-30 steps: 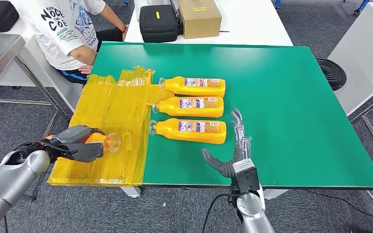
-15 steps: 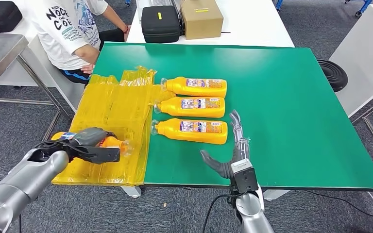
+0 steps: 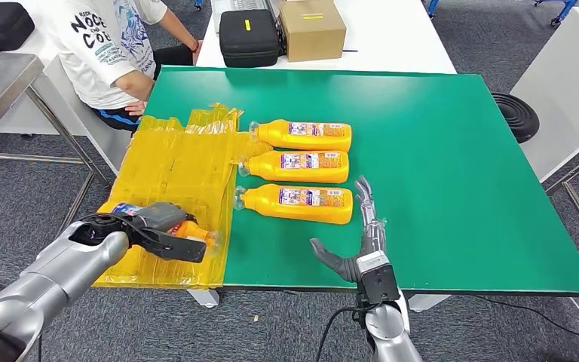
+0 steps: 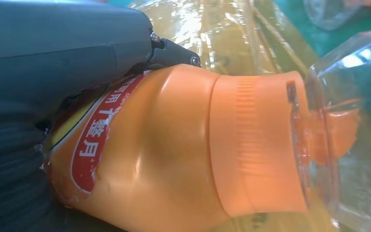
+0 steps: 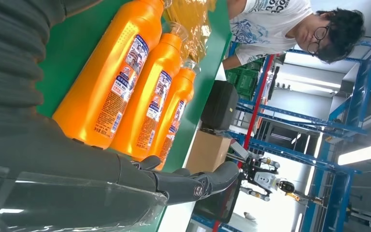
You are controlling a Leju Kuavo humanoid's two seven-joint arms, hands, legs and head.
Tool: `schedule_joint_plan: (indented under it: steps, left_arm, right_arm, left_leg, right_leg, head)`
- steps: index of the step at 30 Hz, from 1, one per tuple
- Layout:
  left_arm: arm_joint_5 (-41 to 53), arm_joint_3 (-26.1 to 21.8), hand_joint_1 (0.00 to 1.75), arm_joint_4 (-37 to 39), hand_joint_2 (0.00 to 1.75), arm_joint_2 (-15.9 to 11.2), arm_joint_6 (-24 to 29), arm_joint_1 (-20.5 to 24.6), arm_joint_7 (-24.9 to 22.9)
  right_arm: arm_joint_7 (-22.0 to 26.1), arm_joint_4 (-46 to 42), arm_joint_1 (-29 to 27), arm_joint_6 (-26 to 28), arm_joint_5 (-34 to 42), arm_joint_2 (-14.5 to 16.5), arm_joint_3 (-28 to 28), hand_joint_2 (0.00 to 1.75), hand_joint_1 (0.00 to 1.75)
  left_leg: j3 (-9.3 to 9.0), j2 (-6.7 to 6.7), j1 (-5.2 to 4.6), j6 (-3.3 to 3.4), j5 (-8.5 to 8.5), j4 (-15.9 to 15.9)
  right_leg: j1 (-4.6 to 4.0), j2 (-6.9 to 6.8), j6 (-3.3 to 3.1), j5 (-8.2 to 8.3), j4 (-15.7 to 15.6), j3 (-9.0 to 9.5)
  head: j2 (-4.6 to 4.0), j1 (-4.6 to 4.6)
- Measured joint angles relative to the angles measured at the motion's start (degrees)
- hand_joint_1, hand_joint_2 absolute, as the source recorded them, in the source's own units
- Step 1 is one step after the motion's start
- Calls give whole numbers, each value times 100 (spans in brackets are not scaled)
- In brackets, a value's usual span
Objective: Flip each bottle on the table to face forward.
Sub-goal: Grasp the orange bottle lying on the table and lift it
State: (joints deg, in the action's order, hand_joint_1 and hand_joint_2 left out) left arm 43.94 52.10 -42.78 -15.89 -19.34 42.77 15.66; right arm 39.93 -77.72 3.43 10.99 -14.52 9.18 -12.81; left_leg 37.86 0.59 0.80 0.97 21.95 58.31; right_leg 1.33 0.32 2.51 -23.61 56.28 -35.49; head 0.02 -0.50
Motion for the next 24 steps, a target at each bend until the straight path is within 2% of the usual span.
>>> schedule_joint_plan:
  steps: [5,9,18,24]
  left_arm:
    - [-33,168,31,137,175,38,-94,117,60]
    - [-129,282,12,264,175,63,-219,243,73]
    - [-317,423,0,397,175,8,-391,345,146]
    - [-354,491,0,399,175,-85,-497,394,195]
  right_arm:
    - [0,31,15,14,49,0,-27,175,0]
    - [0,86,72,27,89,0,-56,175,0]
    - [0,215,159,84,209,-3,-149,175,0]
    - [0,280,171,93,253,-14,-208,175,0]
  left_leg:
    - [-4,1,0,0,0,0]
    - [-7,0,0,-2,-2,0]
    - [-8,-1,1,-5,-4,0]
    - [-8,-3,2,-6,-4,-1]
  right_leg:
    - [-2,0,0,0,0,4]
    - [-3,0,-1,0,0,8]
    - [-4,1,-1,2,1,9]
    - [-7,2,-1,1,1,7]
  head:
    - [0,-1]
    - [0,-1]
    - [0,0]
    - [0,-1]
